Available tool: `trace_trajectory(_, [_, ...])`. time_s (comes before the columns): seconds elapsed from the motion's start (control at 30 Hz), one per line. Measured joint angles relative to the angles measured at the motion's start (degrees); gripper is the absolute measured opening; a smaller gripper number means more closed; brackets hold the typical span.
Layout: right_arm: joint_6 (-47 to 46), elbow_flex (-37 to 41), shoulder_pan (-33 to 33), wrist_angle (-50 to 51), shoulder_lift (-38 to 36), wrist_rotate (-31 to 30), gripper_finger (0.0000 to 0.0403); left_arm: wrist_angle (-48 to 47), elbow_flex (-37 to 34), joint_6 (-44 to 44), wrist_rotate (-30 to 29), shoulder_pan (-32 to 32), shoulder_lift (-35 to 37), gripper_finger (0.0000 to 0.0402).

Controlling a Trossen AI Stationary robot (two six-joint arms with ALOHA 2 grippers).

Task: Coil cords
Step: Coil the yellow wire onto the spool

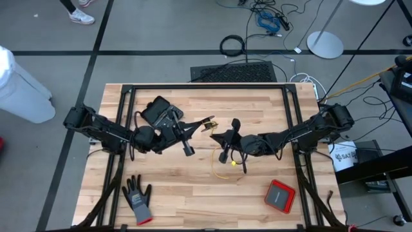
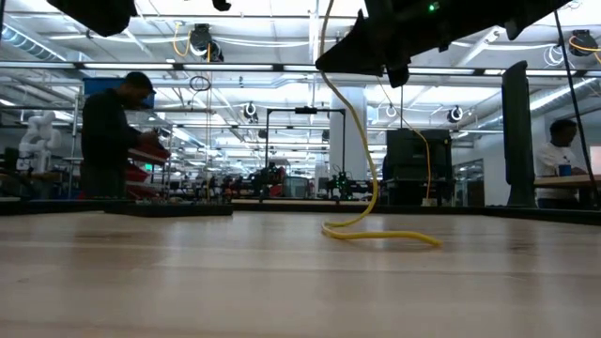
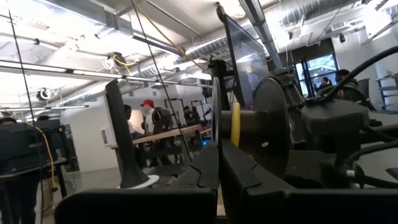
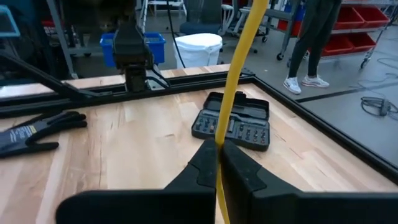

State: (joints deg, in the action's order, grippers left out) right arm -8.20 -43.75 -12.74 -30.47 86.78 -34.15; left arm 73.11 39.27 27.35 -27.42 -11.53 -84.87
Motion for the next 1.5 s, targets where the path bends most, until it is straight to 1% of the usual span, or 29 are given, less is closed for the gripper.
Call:
trace_trajectory(0.07, [-0.51,0.02,0.05,-0.13,0.00,-0.04,0.0000,0.55,0.00,0.00,0.00,0.00,-1.01,0.0002])
trace_trajectory(0.23, [-0.98,0.02,0.05,-0.48,-0.03,-0.02,0.0000,3.09,1.73,-0.03,-0.08,1.04,-6.15,0.0002])
trace_trajectory(0.43, [-1.67,0.02,-0.56,0.32,-0.06,-0.02,0.0000,3.11,5.42,0.02,-0.12,1.40,-11.67,0.0002])
trace_trajectory(0.6, [-1.58,0.02,-1.05,0.45,-0.07,-0.04,0.0000,2.97,7.08,1.97,-0.13,1.40,-14.32,0.0002])
trace_trajectory(0.7, [-1.56,0.04,-1.22,0.62,-0.07,-0.06,0.0000,3.03,7.34,3.20,-1.04,1.40,-14.97,0.0002])
trace_trajectory(0.83, [-1.45,0.03,-1.24,0.57,-0.09,-0.04,0.0000,2.90,7.34,3.61,-5.08,1.40,-15.03,0.0002])
trace_trajectory(0.97, [-1.42,0.03,-1.24,0.56,-0.09,-0.05,0.0000,2.86,7.34,5.37,-7.71,1.40,-15.03,0.0002])
trace_trajectory(1.1, [-1.36,0.04,-1.24,0.54,-0.09,-0.04,0.0000,0.85,7.32,6.19,-10.01,1.40,-15.04,0.0002])
trace_trajectory(1.27, [-0.18,-2.14,-1.49,2.98,-0.09,-0.07,0.0000,-0.78,7.32,6.40,-10.38,1.40,-15.08,0.0002])
trace_trajectory(1.37, [1.13,-4.95,-2.19,6.73,-0.09,-0.30,0.0000,-2.06,7.32,6.72,-10.38,1.42,-15.08,0.0002])
trace_trajectory(1.5, [1.90,-8.43,-3.39,11.80,-0.09,-2.00,0.0000,-3.12,7.32,9.90,-10.56,1.40,-15.08,0.0002])
